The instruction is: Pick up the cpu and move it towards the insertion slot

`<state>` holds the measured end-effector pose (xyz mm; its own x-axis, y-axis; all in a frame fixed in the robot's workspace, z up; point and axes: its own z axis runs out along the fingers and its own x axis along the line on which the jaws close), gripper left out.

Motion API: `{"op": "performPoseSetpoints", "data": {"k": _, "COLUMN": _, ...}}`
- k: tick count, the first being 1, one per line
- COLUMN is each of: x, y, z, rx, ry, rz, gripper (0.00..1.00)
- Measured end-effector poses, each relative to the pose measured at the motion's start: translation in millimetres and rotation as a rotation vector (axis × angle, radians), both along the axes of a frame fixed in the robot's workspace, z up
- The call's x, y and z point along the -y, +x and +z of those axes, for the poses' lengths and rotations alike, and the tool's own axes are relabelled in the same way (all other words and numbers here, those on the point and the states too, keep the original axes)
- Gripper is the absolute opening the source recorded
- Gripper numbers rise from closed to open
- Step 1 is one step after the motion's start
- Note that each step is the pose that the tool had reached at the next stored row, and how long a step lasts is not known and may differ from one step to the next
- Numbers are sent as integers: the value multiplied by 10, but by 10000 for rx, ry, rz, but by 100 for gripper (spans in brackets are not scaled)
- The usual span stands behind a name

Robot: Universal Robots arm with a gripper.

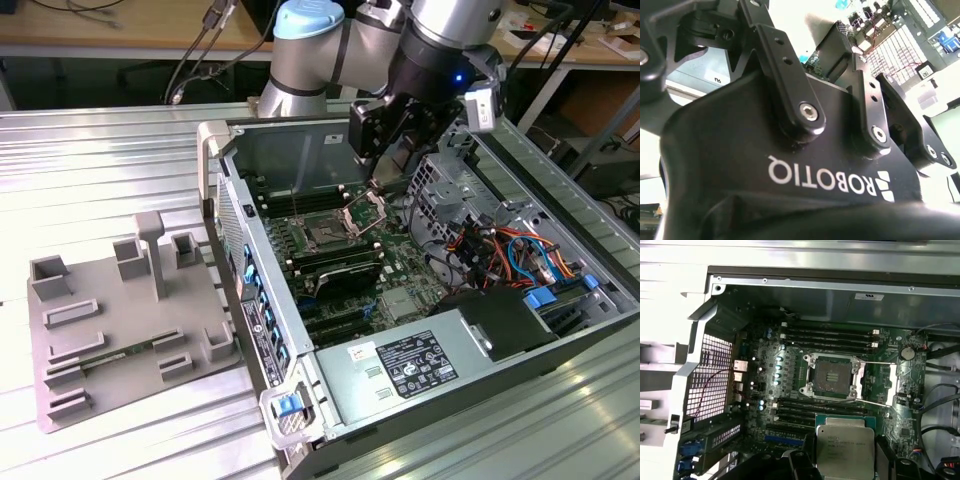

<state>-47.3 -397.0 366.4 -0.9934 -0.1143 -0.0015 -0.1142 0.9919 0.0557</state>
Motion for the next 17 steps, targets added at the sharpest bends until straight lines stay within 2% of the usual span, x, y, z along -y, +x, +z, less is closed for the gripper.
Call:
{"op": "performPoseSetpoints", "data": {"k": 13, "x": -27, "y": 104, "z": -55, "rx": 0, "ry": 0, "rz": 0, "gripper": 55}}
{"op": "performPoseSetpoints", "data": {"k": 17, "x": -44, "y": 140, "z": -96, "rx": -1, "ry": -1, "rz": -1, "gripper": 55}}
